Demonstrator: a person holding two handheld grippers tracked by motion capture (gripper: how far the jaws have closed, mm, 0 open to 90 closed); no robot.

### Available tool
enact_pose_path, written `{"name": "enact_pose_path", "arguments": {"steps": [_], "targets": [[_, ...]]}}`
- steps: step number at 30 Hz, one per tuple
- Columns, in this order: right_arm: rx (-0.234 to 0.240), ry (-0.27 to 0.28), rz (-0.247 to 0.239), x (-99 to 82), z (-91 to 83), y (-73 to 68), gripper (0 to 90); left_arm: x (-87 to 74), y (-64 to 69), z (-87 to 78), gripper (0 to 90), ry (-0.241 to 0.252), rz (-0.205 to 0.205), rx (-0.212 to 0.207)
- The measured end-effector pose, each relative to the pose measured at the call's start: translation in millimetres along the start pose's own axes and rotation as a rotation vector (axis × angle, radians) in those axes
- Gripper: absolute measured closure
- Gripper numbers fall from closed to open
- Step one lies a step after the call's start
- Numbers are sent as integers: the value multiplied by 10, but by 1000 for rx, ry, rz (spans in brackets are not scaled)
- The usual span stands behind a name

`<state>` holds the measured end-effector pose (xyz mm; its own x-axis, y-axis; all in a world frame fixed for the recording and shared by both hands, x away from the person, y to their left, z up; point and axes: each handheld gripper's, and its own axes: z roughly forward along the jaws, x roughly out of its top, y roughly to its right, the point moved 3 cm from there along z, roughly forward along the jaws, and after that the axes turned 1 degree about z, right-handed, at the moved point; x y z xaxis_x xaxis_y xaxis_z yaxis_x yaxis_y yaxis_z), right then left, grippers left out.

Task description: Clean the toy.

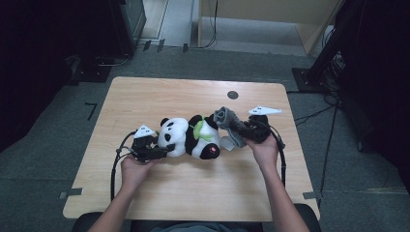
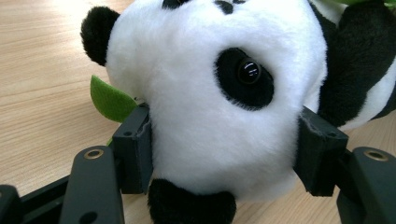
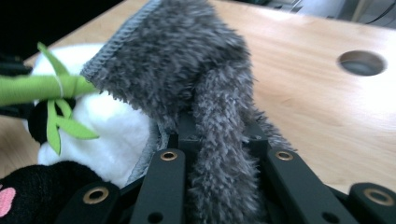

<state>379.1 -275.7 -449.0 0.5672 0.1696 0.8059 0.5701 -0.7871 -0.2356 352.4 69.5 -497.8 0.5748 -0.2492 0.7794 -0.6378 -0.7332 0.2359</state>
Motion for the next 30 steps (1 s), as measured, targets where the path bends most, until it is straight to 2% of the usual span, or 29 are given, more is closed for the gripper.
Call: {"name": "enact_pose_path", "arguments": {"steps": [2, 5, 6, 7, 10, 11, 13, 16, 19, 21, 22, 25, 26, 27, 28, 30], "targets": [[-8, -20, -18, -23, 73, -53, 766, -2, -4, 2, 327, 0, 0, -1], [0, -47, 14, -58, 173, -114, 765, -3, 1, 7, 325, 1, 1, 5], [1, -74, 12, -92, 232, -154, 766, -2, 5, 10, 325, 2, -2, 10], [1, -74, 12, -92, 232, -154, 766, -2, 5, 10, 326, 2, -2, 10], [-15, -109, -32, -173, 314, -225, 765, -2, 10, 12, 326, 0, -2, 16], [-13, -93, -27, -215, 326, -237, 767, -3, 8, 12, 326, 0, -3, 15], [-9, -82, -25, -238, 328, -229, 768, -5, 9, 13, 326, 1, -1, 15], [-3, -92, -11, -348, 350, -214, 770, -7, 14, 14, 326, 2, 3, 18], [-1, -94, -4, -384, 356, -206, 770, -10, 13, 15, 325, 4, 3, 17], [-7, -112, -3, -431, 369, -198, 771, -11, 10, 15, 324, 4, 1, 14], [-22, -148, -3, -481, 385, -181, 771, -11, 10, 15, 324, 4, 1, 14], [-22, -162, 9, -529, 392, -154, 771, -11, 9, 15, 323, 5, 1, 14], [-31, -184, 5, -569, 404, -134, 771, -12, 8, 16, 323, 6, 0, 13], [-31, -184, 5, -569, 404, -134, 771, -12, 8, 16, 322, 6, 0, 13], [-41, -215, 4, -612, 421, -107, 771, -13, 6, 15, 322, 6, 1, 12], [-41, -220, 10, -622, 421, -101, 771, -14, 5, 15, 322, 6, 2, 12]]}}
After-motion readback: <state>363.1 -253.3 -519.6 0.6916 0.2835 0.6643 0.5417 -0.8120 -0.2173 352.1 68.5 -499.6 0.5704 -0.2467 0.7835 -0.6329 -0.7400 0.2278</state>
